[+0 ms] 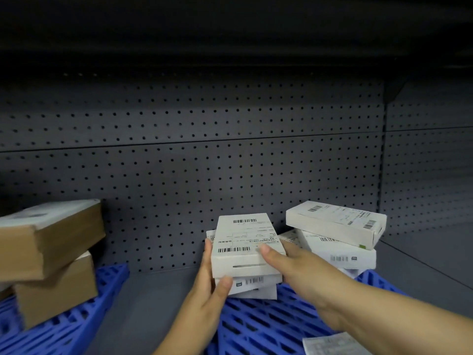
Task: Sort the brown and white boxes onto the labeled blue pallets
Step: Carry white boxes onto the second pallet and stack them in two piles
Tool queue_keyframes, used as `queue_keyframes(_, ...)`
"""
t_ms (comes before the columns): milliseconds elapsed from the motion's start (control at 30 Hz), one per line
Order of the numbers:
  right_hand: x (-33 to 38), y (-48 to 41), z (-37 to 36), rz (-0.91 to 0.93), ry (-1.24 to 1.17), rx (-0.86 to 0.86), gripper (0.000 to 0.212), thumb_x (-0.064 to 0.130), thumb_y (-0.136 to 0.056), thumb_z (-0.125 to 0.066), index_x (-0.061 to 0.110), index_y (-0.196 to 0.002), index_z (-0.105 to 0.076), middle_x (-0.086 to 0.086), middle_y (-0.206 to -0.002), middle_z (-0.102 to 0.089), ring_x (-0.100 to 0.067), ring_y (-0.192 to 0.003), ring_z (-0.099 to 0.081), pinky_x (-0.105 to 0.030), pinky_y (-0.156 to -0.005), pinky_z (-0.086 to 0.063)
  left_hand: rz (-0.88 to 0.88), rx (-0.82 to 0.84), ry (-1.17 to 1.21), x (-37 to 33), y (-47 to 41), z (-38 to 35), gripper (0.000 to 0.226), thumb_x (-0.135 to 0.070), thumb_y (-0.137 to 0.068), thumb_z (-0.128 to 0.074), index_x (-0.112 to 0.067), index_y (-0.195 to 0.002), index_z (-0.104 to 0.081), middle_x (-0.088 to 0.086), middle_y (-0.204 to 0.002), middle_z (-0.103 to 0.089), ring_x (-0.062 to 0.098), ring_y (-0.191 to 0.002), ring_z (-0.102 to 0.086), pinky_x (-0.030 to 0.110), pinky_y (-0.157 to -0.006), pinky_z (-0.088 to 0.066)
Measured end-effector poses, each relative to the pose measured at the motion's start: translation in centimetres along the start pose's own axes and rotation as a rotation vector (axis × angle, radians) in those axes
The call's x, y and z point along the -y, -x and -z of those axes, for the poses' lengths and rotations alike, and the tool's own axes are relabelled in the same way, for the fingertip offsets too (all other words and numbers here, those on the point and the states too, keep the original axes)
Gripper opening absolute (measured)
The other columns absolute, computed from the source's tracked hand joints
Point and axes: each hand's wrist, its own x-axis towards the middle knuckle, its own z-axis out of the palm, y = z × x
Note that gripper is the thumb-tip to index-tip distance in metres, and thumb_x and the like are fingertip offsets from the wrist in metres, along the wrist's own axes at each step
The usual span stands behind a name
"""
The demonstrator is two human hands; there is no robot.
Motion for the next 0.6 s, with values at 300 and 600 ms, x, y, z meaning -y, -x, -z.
queue_keyframes(300, -0.4, -1.1, 1.0, 0.012, 0.039, -0.068, 0.056, 0.046, -0.090, -0.050, 0.043, -0.141, -0.028, 0.017, -0.132, -0.048, -0.016, -0.123, -0.050, -0.039, -0.107, -0.038, 0.044, -0.180, 0.051, 0.9, -1.1, 0.5, 0.055, -0.045, -0.074, -0.049, -0.035, -0.128, -0.047, -0.029, -0.117, -0.056, -0.012, -0.105, -0.054, 0.005, -0.079, -0.043)
queue_keyframes(600, -0.3, -1.4, 1.5, 0.010, 0.067, -0.035, 0.051, 0.042, -0.094, -0.044, 0.053, -0.139, -0.023, 0.013, -0.120, -0.048, -0.022, -0.114, -0.055, -0.042, -0.095, -0.050, 0.094, -0.143, 0.023, 0.0, -0.6, 0.1, 0.043, -0.043, -0.088, -0.036, -0.037, -0.129, -0.043, -0.034, -0.122, -0.044, -0.029, -0.099, -0.041, -0.009, -0.077, -0.030)
